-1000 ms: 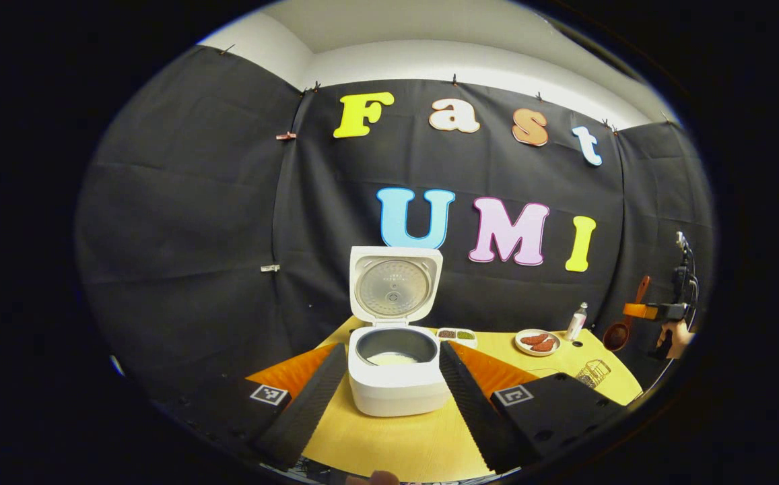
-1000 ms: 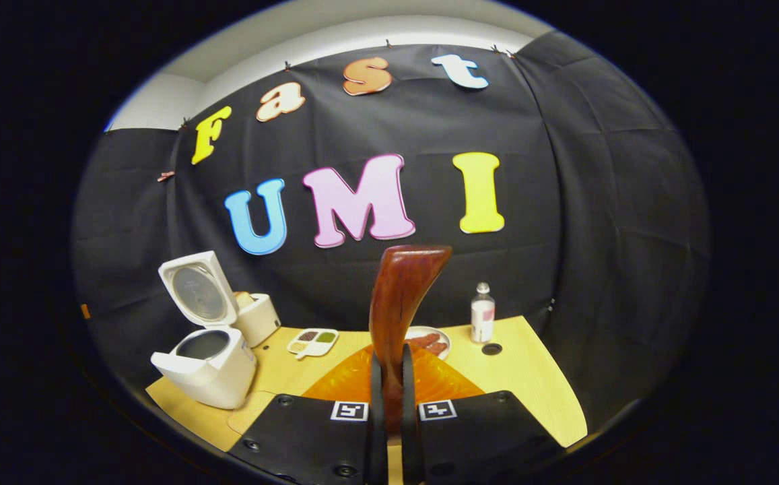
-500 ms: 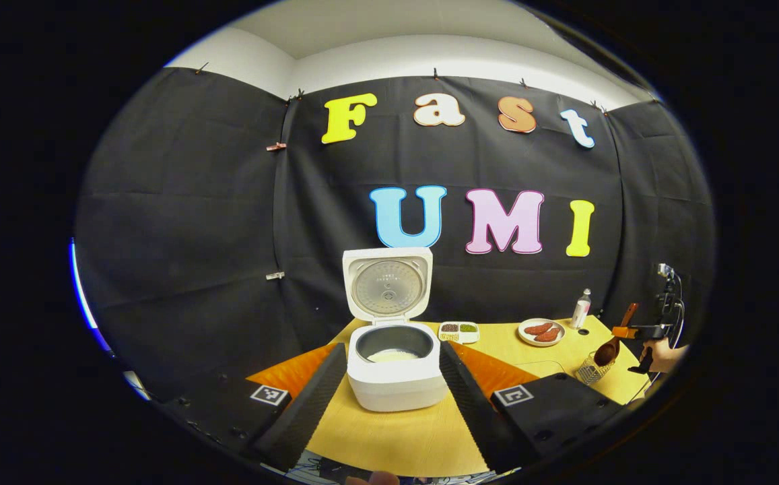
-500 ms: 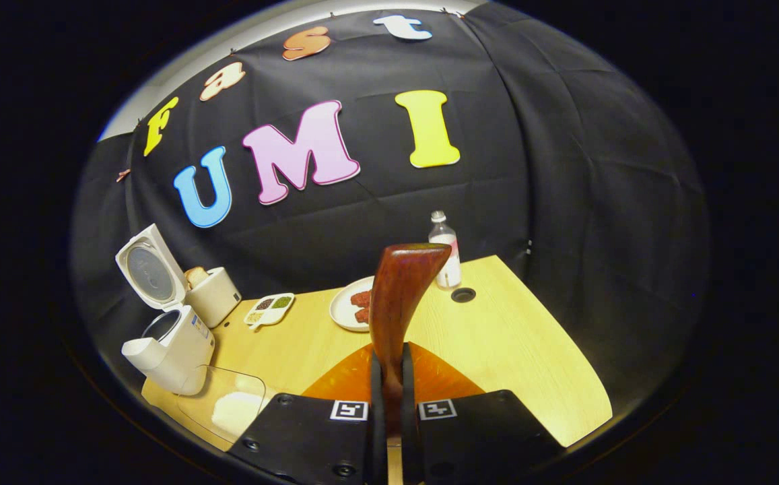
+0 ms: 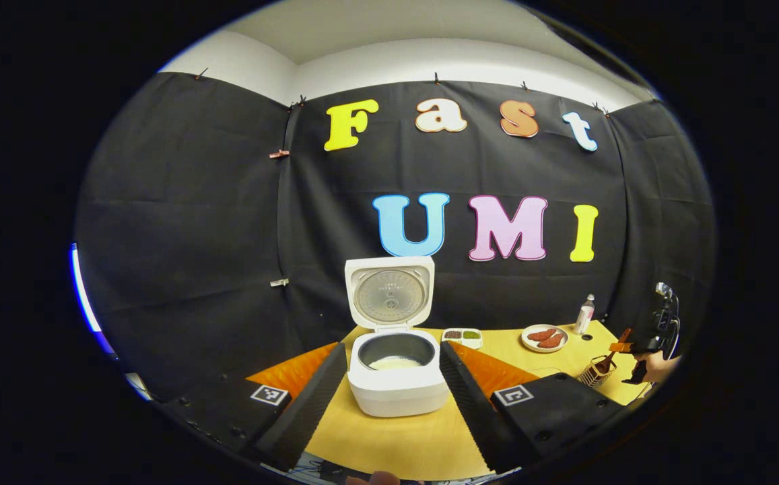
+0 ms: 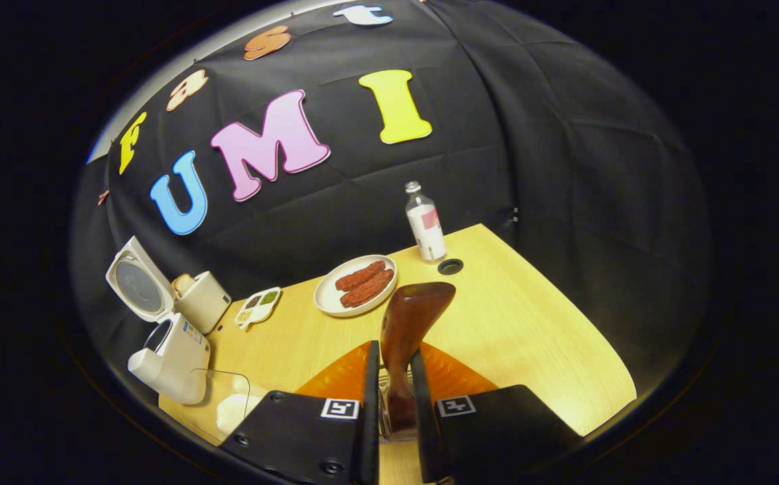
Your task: Close the left gripper, press the button to open the rice cooker; take a wooden spoon from the chopstick holder with the right hand, scoop a spoonful of rice and pour it into the rice cooker, then put the wooden spoon back into the chopstick holder.
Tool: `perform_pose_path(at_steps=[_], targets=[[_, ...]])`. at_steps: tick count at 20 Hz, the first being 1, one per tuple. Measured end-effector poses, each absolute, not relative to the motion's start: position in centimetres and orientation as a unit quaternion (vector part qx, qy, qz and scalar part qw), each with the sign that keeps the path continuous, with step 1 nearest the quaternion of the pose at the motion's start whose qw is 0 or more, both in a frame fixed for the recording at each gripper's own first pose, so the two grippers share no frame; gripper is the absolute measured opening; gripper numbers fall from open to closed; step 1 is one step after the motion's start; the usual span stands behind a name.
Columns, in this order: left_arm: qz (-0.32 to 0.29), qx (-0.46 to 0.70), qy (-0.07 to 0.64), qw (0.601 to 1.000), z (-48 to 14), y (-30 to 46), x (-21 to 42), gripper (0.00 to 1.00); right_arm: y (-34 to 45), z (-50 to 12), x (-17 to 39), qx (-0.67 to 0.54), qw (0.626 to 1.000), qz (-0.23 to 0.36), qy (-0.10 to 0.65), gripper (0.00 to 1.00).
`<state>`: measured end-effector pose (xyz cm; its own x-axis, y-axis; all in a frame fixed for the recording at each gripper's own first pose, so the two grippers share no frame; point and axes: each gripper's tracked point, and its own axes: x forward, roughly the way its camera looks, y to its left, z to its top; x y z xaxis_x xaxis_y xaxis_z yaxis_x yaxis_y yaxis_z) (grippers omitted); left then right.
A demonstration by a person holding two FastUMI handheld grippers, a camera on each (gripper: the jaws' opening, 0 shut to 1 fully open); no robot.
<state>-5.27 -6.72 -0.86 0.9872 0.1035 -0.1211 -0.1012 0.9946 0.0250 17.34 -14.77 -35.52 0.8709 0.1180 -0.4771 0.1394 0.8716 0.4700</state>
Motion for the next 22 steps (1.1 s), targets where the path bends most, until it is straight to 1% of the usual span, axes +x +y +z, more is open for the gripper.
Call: perform_pose_path(at_steps=[1,2,3,5,7,8,9,10,15,18,22], targets=[[0.050,0.006,0.060,0.997,-0.9,-6.5,-5.0,0.95,-15.5,-35.4,17.0,0.253,0.933,-0.016,0.256,0.31],[0.048,0.002,0.058,0.997,-0.7,-6.4,-4.7,0.95,-16.0,-35.2,16.5,0.253,0.933,-0.025,0.256,0.29],[0.046,0.001,0.054,0.998,-0.6,-6.3,-4.4,0.95,-16.1,-34.6,16.0,0.257,0.933,-0.023,0.252,0.34],[0.040,0.001,0.044,0.998,-0.1,-6.0,-3.5,0.95,-17.2,-33.6,14.6,0.243,0.937,-0.032,0.248,0.78],[0.032,-0.003,0.035,0.999,0.4,-5.6,-2.5,0.95,-17.9,-32.4,13.1,0.232,0.941,-0.036,0.242,0.84],[0.028,-0.004,0.030,0.999,0.6,-5.4,-1.9,0.95,-18.1,-31.3,12.3,0.226,0.943,-0.038,0.239,0.90],[0.025,-0.005,0.026,0.999,0.8,-5.1,-1.3,0.95,-18.3,-30.5,11.7,0.222,0.946,-0.041,0.233,0.92],[0.023,-0.006,0.021,1.000,1.2,-4.7,-0.6,0.95,-18.4,-29.2,11.0,0.218,0.949,-0.044,0.225,0.99],[0.009,-0.004,-0.014,1.000,3.5,-2.6,3.7,0.95,-17.4,-22.5,8.0,0.204,0.961,-0.045,0.179,0.98],[0.010,-0.016,-0.023,1.000,4.9,-1.0,7.3,0.95,-15.0,-17.9,6.5,0.223,0.963,-0.024,0.150,0.98],[0.016,-0.035,-0.030,0.999,6.3,0.6,13.1,0.95,-12.6,-12.3,5.1,0.203,0.973,-0.003,0.114,0.98]])
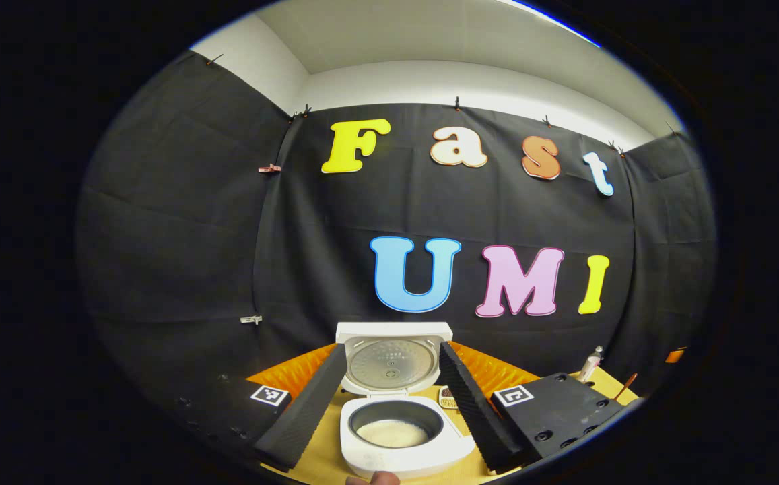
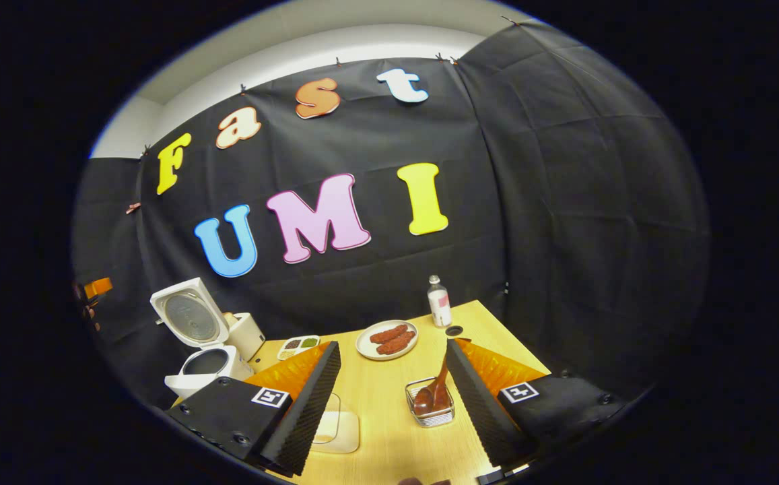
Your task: Close the left gripper, press the button to open the rice cooker; take a wooden spoon from the chopstick holder with the right hand, scoop a spoonful of rice and pour it into the rice cooker, then put the wooden spoon back into the chopstick holder.
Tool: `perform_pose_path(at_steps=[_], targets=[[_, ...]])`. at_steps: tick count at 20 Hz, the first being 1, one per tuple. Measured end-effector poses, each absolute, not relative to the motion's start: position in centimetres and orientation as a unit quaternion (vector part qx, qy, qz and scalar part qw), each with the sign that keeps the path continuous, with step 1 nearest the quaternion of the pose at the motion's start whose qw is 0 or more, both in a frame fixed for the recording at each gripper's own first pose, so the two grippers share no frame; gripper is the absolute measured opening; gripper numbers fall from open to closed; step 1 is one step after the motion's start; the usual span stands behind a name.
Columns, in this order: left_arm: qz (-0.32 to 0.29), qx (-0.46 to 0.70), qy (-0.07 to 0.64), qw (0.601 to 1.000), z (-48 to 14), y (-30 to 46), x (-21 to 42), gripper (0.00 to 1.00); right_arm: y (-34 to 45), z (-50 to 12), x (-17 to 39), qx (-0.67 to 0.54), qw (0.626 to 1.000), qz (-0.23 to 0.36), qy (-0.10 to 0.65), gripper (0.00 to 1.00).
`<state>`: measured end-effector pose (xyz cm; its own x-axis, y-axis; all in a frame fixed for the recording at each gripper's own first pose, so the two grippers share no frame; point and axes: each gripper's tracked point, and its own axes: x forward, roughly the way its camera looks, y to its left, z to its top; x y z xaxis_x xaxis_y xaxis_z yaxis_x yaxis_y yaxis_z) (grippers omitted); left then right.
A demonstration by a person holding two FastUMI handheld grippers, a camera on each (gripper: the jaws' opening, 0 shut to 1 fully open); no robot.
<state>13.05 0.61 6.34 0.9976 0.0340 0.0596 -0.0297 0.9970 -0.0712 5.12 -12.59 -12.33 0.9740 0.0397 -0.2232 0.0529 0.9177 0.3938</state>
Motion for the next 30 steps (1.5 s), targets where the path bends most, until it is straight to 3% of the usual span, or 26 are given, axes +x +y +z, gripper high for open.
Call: perform_pose_path(at_steps=[4,10,20,24,30], targets=[[0.021,-0.004,-0.058,0.998,9.0,1.1,19.1,0.95,-10.4,-8.6,3.9,0.174,0.980,0.014,0.094,0.98],[-0.002,-0.015,-0.060,0.998,10.2,-0.5,28.6,0.95,-8.9,-7.5,2.3,0.105,0.990,-0.004,0.095,0.98],[0.013,0.022,0.019,0.999,3.0,0.4,42.8,0.95,-10.1,-7.2,-1.3,0.083,0.988,-0.060,0.116,0.98],[0.031,0.035,0.063,0.997,-0.5,1.9,44.9,0.95,-9.8,-7.2,-1.9,0.077,0.987,-0.060,0.124,0.98],[0.038,-0.001,0.066,0.997,-1.5,1.1,42.2,0.98,-10.0,-6.6,-1.3,0.080,0.989,-0.044,0.117,0.99]])
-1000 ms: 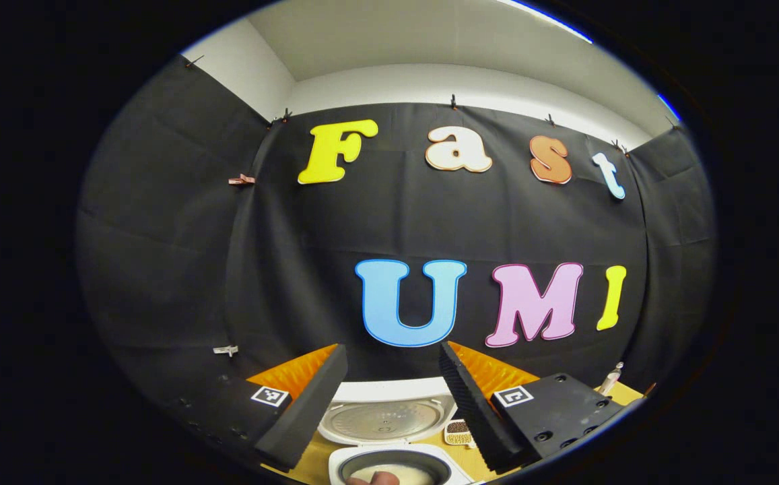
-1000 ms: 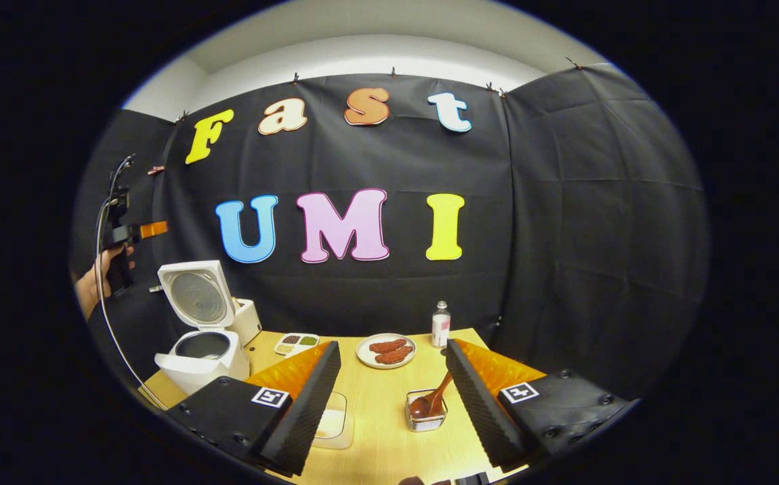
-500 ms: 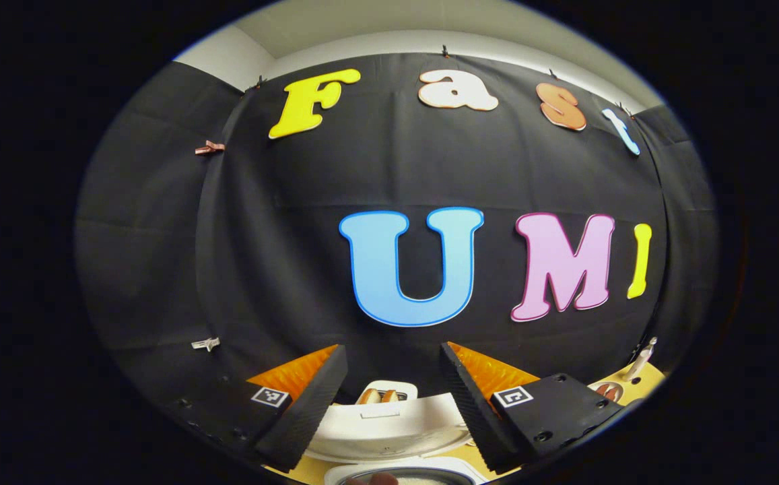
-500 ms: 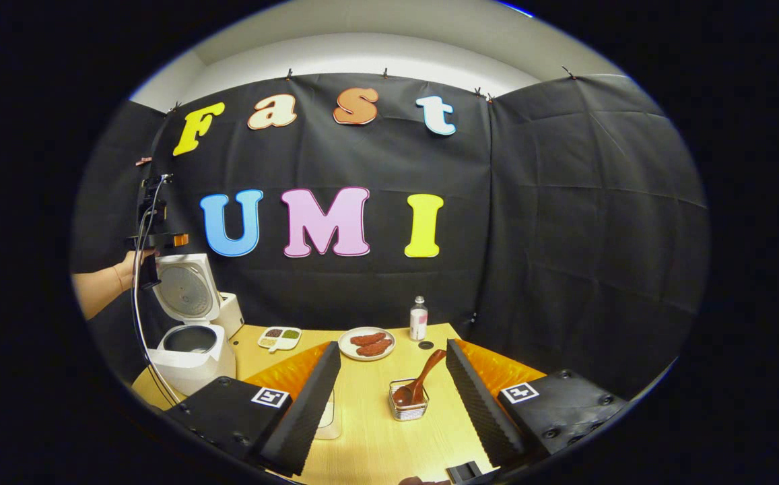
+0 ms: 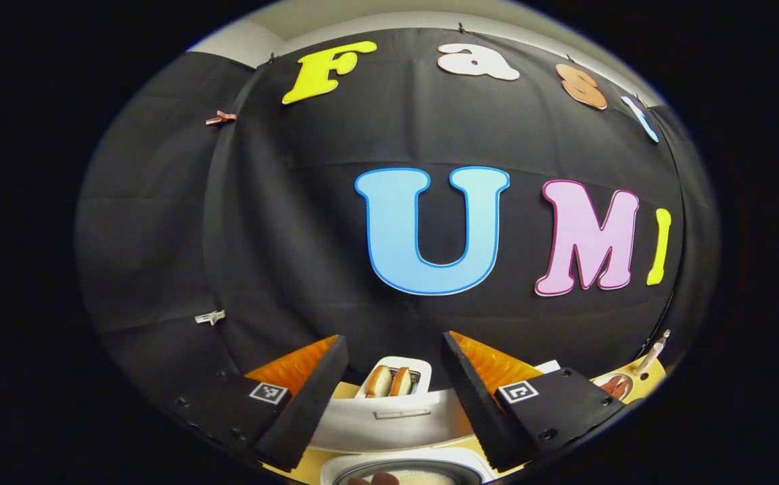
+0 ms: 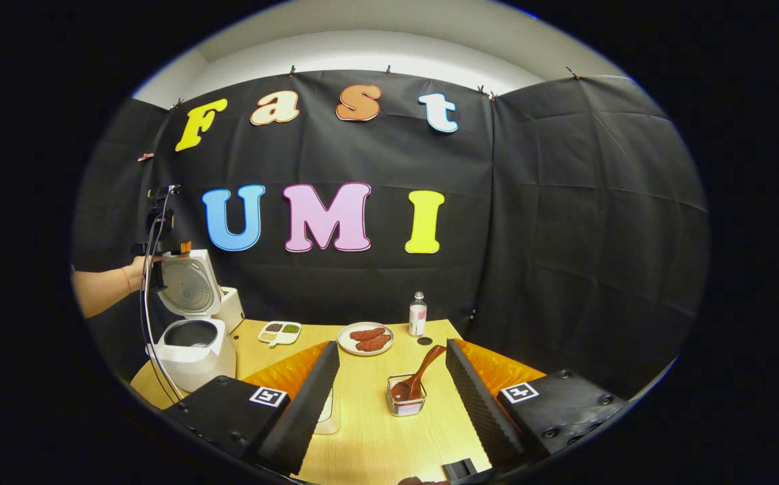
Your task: Close the left gripper, press the button to open the rice cooker; take a wooden spoon from the chopstick holder with the right hand, scoop a spoonful of rice and pour it into the rice cooker, then put the wooden spoon back into the chopstick holder.
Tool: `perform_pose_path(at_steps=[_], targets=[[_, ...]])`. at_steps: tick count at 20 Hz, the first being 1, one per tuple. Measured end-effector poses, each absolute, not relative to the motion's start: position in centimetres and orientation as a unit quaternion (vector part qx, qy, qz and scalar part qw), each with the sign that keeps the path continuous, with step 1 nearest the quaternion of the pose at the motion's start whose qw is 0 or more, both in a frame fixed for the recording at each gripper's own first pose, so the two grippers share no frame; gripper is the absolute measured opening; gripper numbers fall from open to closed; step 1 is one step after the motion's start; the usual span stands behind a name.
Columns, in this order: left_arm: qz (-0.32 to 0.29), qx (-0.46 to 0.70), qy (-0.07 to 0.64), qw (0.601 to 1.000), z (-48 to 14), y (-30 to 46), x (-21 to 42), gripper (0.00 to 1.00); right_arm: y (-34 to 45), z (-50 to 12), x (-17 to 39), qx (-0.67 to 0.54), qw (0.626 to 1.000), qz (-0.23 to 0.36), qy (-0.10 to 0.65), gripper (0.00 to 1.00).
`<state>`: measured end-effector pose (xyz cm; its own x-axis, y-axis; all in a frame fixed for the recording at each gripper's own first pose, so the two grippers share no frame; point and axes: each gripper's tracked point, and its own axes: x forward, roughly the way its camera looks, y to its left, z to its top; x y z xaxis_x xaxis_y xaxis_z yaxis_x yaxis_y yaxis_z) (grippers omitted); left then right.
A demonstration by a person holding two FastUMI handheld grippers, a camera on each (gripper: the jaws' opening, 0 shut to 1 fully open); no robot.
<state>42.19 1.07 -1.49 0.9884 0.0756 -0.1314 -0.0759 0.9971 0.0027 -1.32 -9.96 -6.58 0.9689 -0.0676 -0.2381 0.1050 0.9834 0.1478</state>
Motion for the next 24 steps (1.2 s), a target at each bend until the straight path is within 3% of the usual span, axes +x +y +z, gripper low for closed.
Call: perform_pose_path(at_steps=[13,24], targets=[[0.052,-0.018,0.124,0.991,-10.2,-2.2,28.6,0.98,-11.6,-5.6,-0.4,0.088,0.990,0.008,0.109,0.99],[0.060,-0.019,0.192,0.979,-18.6,-3.3,24.2,0.98,-11.2,-5.3,-1.7,0.081,0.991,0.020,0.103,0.99]])
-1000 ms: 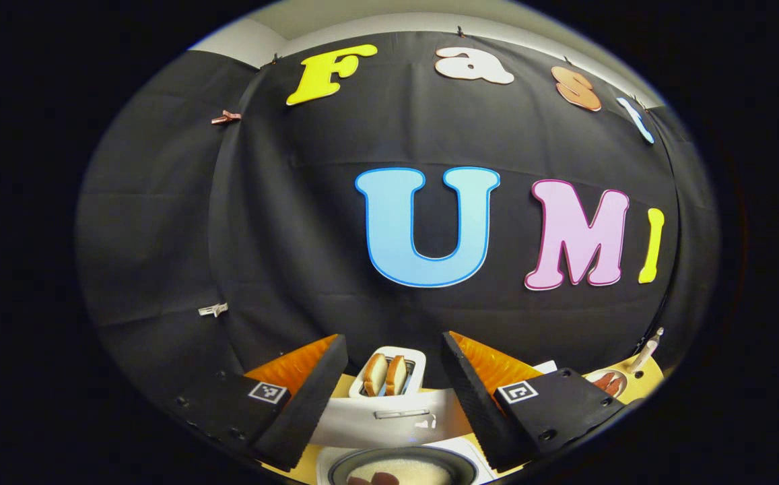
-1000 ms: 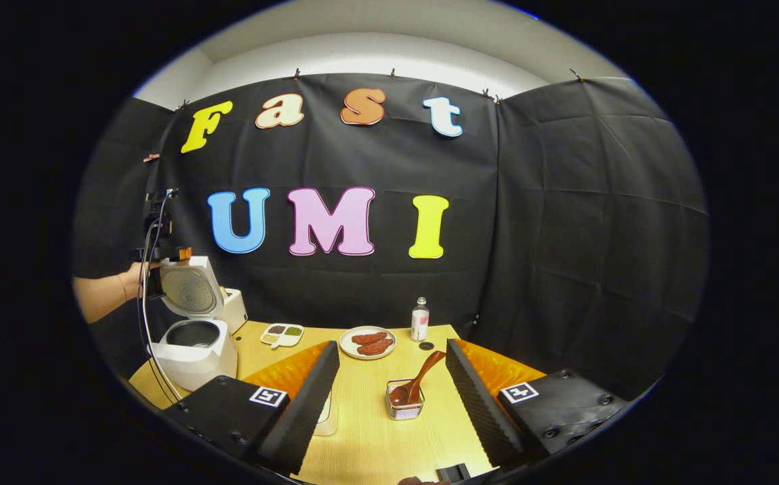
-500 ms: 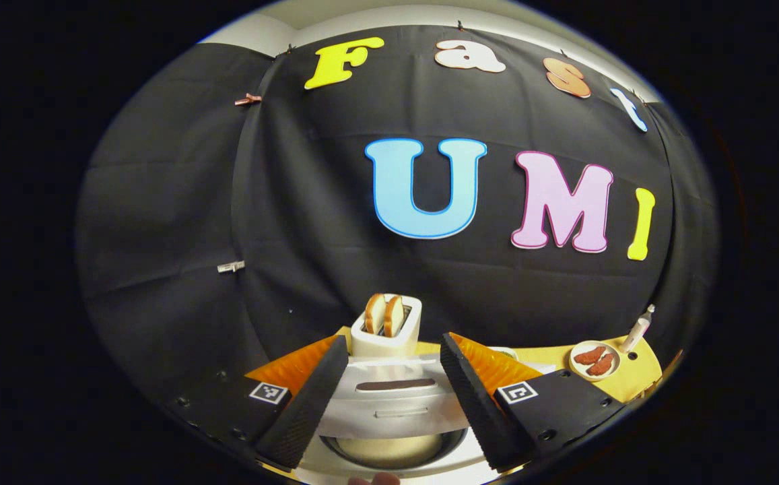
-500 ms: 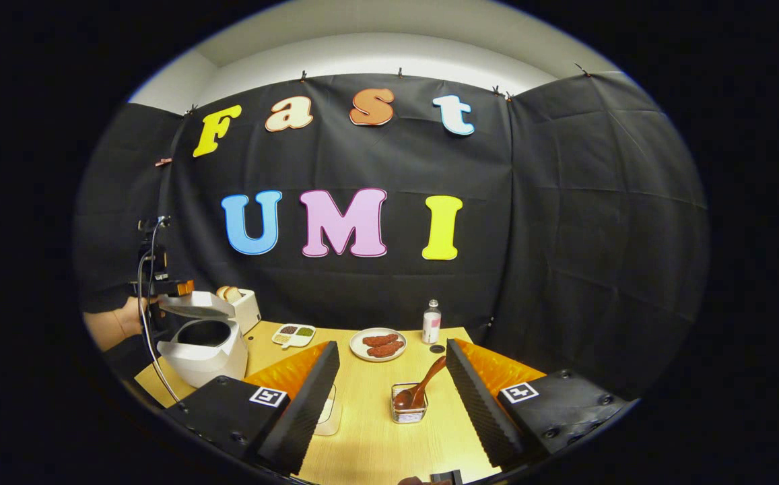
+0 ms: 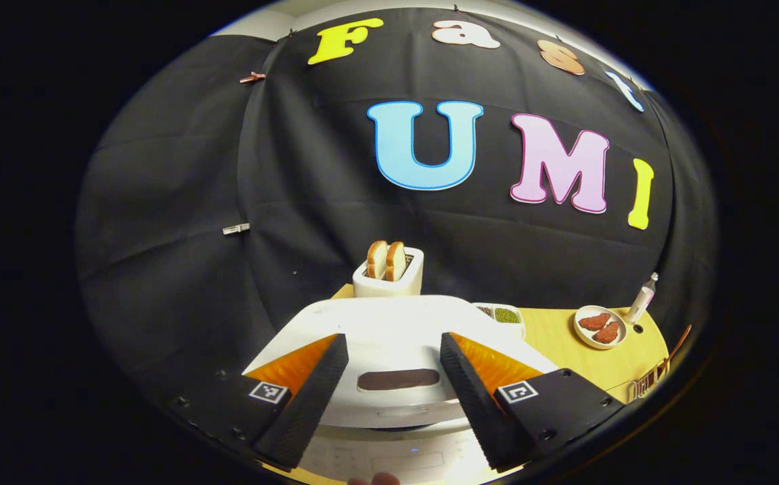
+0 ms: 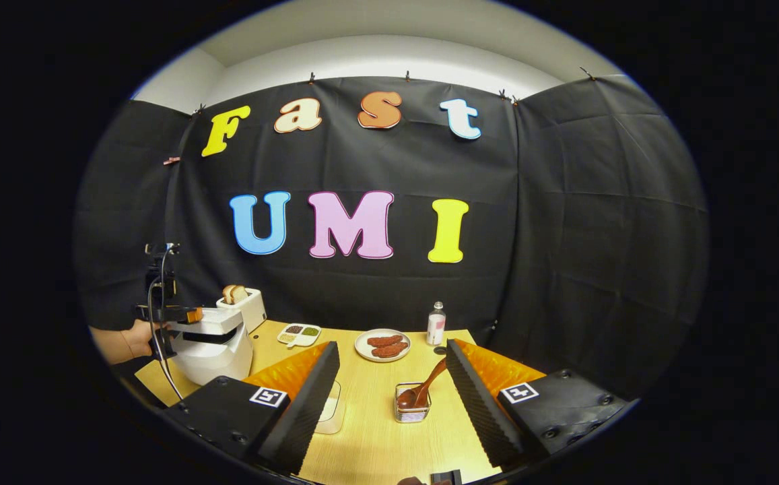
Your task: Close the left gripper, press the button to open the rice cooker; take a wooden spoon from the chopstick holder with the right hand, scoop a spoonful of rice and pour it into the rice cooker, then put the wooden spoon back into the chopstick holder.
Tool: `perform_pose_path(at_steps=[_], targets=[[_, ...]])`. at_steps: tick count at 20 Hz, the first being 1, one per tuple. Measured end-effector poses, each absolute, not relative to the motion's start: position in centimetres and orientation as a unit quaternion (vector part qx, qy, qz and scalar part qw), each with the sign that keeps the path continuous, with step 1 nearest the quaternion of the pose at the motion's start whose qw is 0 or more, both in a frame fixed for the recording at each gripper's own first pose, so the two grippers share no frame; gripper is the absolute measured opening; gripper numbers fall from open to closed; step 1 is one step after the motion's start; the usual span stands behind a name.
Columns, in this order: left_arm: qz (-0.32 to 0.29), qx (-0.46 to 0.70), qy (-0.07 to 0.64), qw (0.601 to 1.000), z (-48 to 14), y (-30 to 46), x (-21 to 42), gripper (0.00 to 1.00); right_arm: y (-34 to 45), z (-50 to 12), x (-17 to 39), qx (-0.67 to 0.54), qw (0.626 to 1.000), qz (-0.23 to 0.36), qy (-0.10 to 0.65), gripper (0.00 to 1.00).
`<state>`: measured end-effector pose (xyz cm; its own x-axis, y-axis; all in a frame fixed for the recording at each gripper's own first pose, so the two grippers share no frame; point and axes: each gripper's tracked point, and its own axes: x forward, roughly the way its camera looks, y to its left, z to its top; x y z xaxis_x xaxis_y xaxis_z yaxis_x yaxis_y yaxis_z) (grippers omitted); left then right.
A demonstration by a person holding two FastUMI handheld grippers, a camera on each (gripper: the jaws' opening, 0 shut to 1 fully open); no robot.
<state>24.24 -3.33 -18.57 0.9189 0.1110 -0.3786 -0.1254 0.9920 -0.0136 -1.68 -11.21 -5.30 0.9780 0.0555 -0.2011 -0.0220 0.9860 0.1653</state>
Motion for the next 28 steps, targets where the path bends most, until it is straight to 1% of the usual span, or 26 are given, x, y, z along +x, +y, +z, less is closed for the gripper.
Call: perform_pose_path(at_steps=[6,9,13,16,20,23,28], targets=[[0.060,-0.017,0.240,0.969,-22.6,-3.7,23.1,0.98,-11.4,-5.0,-2.1,0.083,0.991,0.017,0.104,0.99],[0.055,-0.008,0.241,0.969,-23.3,-3.7,23.2,0.99,-11.2,-4.8,-1.8,0.080,0.991,0.018,0.103,0.99],[0.065,-0.013,0.213,0.975,-23.5,-3.7,23.1,1.00,-10.6,-4.1,-1.5,0.075,0.992,0.020,0.095,0.99],[0.057,-0.007,0.229,0.972,-23.6,-3.9,23.3,1.00,-10.1,-3.9,-1.4,0.074,0.993,0.024,0.091,0.99],[0.049,-0.008,0.227,0.973,-22.7,-3.9,23.2,0.99,-9.4,-3.6,-1.3,0.078,0.993,0.030,0.087,0.99],[0.040,-0.021,0.192,0.980,-19.8,-3.8,22.8,0.95,-9.0,-3.5,-1.2,0.080,0.992,0.034,0.087,0.99],[0.019,-0.029,0.117,0.993,-12.6,-3.8,20.2,0.95,-7.9,-2.9,-0.7,0.074,0.993,0.048,0.082,0.99]])
